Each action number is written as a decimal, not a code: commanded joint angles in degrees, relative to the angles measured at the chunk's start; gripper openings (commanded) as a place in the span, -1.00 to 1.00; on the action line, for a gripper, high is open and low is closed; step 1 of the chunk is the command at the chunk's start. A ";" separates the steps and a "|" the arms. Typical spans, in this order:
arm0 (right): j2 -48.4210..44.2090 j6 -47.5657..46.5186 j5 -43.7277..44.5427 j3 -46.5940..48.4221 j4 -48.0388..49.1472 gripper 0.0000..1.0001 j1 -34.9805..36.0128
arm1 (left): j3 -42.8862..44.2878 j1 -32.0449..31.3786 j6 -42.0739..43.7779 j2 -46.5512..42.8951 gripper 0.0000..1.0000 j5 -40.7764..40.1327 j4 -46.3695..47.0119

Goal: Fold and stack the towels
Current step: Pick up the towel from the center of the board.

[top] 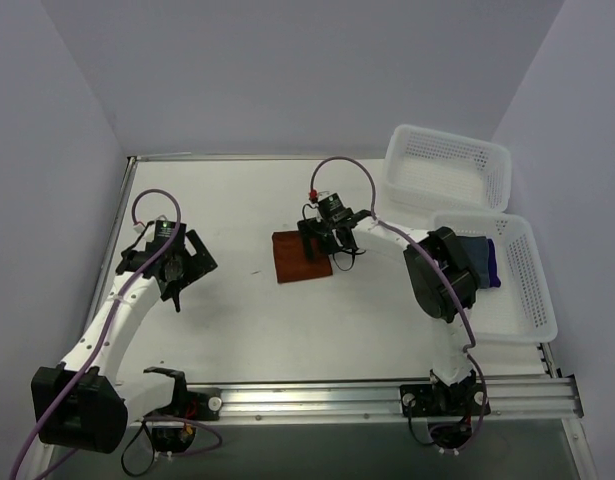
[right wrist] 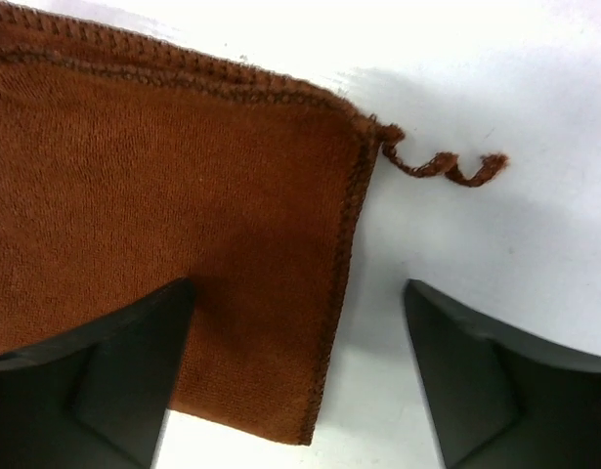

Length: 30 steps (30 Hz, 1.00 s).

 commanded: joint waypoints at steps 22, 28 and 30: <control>-7.59 -5.31 25.17 -2.61 -6.23 -1.00 8.74 | -0.62 1.50 1.03 -2.07 0.88 0.23 0.74; -15.52 -11.30 28.88 -7.00 -13.23 -1.00 8.04 | -1.23 1.68 1.03 -1.80 0.88 1.19 2.06; -17.97 -11.13 29.84 -7.71 -15.79 -1.00 7.60 | -1.23 1.68 1.03 -1.10 0.88 1.64 2.41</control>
